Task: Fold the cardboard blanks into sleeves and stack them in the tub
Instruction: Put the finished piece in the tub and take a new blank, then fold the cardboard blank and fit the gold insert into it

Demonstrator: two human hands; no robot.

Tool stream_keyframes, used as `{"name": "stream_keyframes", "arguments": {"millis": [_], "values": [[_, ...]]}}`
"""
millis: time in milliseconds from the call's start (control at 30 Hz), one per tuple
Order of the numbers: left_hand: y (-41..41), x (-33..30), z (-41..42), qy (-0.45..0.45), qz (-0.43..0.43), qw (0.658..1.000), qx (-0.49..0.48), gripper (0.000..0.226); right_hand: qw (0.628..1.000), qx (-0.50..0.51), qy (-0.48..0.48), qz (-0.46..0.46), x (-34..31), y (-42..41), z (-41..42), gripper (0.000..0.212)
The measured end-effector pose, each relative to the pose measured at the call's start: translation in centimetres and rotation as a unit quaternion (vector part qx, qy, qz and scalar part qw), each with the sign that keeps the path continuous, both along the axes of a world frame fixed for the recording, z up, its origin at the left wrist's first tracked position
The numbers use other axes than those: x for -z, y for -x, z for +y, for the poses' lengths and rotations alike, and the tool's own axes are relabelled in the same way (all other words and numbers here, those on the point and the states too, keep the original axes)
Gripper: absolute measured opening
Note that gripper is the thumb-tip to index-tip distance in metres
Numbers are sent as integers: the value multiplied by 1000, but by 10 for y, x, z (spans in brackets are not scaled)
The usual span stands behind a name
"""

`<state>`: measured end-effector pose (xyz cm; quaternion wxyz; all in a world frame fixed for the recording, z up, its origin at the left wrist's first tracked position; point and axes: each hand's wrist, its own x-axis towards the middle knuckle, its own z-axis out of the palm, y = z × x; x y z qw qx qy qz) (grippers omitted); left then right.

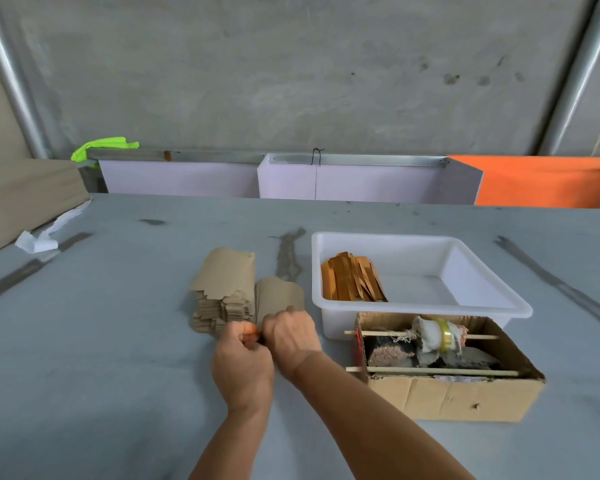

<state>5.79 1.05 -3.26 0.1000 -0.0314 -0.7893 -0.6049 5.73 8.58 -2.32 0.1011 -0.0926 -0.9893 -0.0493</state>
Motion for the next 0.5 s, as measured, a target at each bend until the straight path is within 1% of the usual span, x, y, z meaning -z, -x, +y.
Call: {"name": "stream_keyframes", "arguments": {"millis": [267,400,500], "values": [[-4,5,0,-5,1,1000,13,30,999,16,35,0,-4,-18,2,16],[-10,5,3,-1,3,1000,19,27,1000,0,9,5,-10,-25,-3,16],[-8,4,0,-15,1,1000,17,27,1000,3,13,25,-19,-28,-6,15]]}}
